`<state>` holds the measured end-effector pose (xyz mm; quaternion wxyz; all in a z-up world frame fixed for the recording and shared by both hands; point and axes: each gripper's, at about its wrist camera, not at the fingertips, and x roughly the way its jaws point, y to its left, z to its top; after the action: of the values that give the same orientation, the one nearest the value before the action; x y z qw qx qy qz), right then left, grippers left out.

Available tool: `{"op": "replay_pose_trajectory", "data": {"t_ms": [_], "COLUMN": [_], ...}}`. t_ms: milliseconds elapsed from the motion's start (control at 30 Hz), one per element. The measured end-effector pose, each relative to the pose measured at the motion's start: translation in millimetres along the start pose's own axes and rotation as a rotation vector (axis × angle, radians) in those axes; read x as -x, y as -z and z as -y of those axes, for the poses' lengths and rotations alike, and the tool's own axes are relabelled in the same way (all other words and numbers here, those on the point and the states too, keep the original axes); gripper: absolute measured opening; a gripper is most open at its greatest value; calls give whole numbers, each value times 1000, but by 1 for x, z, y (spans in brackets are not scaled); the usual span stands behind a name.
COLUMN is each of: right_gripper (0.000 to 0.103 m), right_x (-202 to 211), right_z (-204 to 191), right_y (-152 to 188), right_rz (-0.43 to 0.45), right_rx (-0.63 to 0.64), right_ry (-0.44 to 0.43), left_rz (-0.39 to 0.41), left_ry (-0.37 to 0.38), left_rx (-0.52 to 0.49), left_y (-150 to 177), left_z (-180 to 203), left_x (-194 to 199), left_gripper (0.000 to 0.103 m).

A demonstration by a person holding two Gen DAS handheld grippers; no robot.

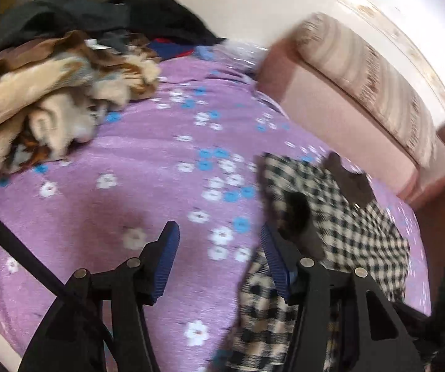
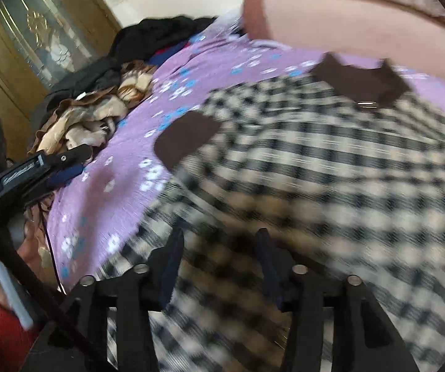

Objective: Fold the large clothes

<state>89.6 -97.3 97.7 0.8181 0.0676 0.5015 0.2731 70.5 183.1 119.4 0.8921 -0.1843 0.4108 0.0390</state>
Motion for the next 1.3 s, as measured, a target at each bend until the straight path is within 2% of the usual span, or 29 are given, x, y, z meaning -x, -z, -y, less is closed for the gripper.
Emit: {"op": "replay_pose_trajectory", "data": {"t_ms": [167,267,433,500,600,667,700,733,800,900,1000,1067,1167,1300], "right_gripper": [55,55,55,55,55,55,54,53,52,52,52,62,64,66], "right_x": [52,72,84,78,57,42,38,36,41,55,77,94,113,131], "right_z": [50,79,113,122,137,157,165,174,190,206,218,218,213,210], "right_y": [24,39,21,4,-12,-17,-16,-15,-12,-9,-2,3,17,51], "right_rz": [68,102,175,183,136,95,89,94,124,152,191,213,226,211], "right_rx": [-91,-144,-218,-222,-225,-252,-269,-291,-337,-384,-444,-442,-422,-443], "right_ry": [77,118,144,154,192,207,213,220,233,341,326,354,369,335], "left_rz": [-54,-66,-50,-58,-106,-139,-122,-96,-100,-116,-134,-124,-115,-103], "left_ry": [27,48,33,-11,-106,-111,-90,-85,-92,-104,-101,-95,-57,-43], "left_rx": [-135,-171,-262,-280,-274,-253,-235,-226,-221,-232,-233,-234,-227,-224], "left_y": [14,15,9,5,3,6,7,7,7,4,0,-1,3,18], "left_z": [49,75,112,115,103,89,82,78,77,79,79,79,74,60], "left_x": [-23,-30,-51,-72,-111,-132,-133,-132,-134,-134,-124,-107,-80,-51], "left_gripper": [56,56,56,56,56,63,71,76,76,77,75,74,74,74]}}
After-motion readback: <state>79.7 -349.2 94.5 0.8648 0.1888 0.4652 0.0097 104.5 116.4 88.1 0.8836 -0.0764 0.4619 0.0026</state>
